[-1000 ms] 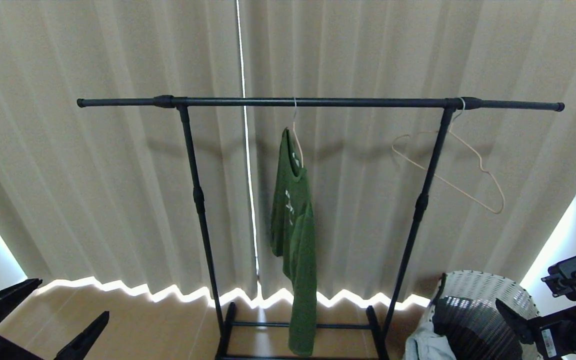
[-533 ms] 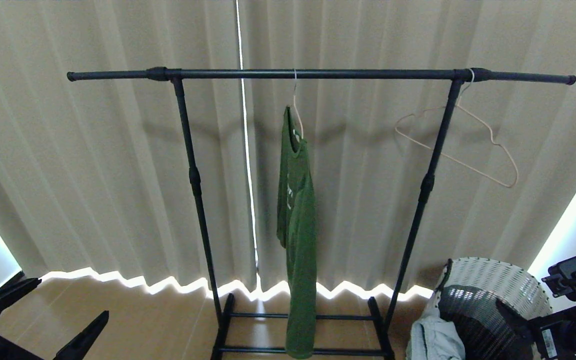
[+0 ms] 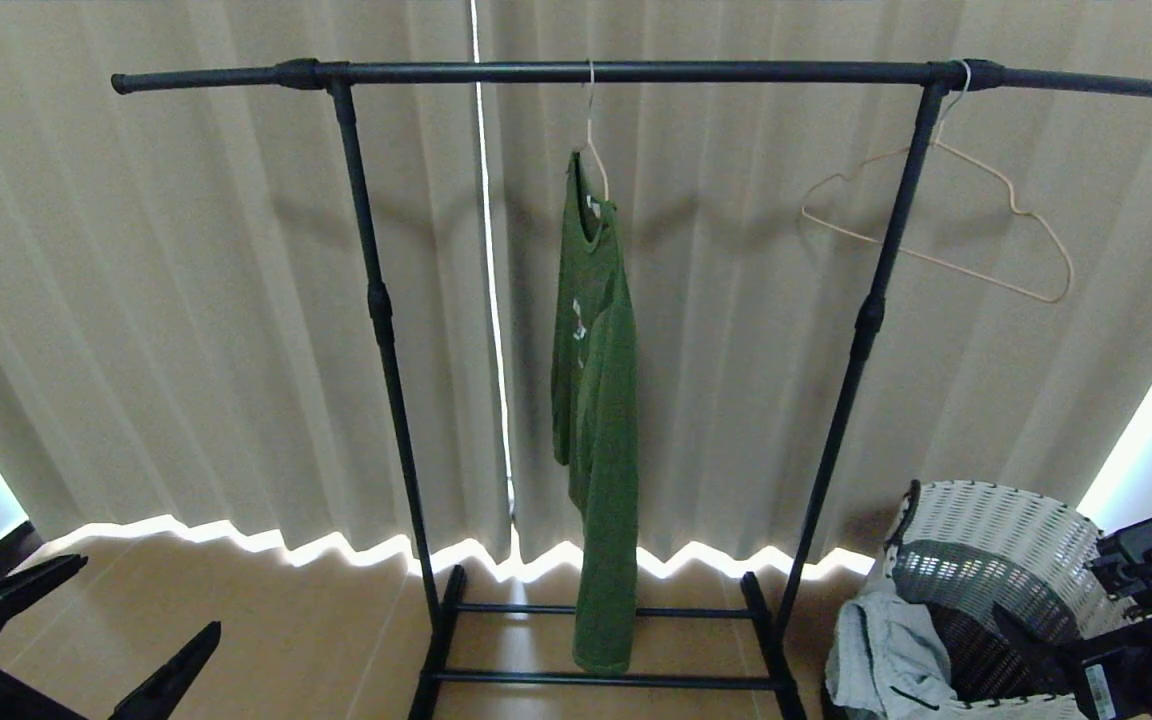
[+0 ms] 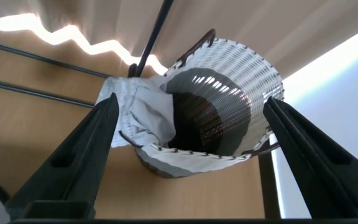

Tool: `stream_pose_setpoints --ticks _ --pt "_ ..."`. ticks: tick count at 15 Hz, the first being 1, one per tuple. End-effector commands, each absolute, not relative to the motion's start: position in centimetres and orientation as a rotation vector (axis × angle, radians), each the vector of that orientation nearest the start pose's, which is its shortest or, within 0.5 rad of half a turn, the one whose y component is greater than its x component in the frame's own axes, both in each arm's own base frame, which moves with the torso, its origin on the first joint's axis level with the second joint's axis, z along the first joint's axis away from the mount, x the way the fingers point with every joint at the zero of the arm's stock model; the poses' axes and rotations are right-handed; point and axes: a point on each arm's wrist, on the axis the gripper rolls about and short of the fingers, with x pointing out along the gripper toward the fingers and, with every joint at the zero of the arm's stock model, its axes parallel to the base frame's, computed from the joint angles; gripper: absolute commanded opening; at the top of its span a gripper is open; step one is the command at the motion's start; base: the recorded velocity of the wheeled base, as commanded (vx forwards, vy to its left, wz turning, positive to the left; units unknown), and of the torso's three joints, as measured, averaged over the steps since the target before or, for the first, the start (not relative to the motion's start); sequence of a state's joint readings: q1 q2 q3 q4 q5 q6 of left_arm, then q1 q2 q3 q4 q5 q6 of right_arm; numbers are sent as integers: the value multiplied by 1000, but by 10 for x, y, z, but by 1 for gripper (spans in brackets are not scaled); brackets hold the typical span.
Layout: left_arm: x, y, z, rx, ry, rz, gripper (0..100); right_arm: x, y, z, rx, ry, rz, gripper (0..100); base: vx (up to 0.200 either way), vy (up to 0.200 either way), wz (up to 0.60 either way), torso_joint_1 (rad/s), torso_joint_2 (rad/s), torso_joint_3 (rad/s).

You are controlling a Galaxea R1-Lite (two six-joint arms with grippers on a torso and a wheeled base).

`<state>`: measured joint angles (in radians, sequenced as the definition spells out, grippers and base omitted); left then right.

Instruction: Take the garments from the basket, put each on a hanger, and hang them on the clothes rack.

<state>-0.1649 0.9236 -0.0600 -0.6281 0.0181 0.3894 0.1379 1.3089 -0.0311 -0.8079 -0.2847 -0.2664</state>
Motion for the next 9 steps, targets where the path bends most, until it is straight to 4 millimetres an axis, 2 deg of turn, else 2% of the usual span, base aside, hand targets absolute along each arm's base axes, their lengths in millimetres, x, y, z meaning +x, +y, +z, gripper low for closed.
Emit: stream_pose_setpoints --ticks 1,5,9 --pt "89 -15 131 409 208 -193 100 134 12 97 -361 481 -82 100 0 0 0 -188 471 266" --pt "89 -20 130 415 206 -250 100 134 12 96 -362 487 -81 100 0 0 0 -174 436 240" --pt "88 -20 129 417 206 -255 100 132 12 96 -362 486 -84 100 0 0 0 -38 98 51"
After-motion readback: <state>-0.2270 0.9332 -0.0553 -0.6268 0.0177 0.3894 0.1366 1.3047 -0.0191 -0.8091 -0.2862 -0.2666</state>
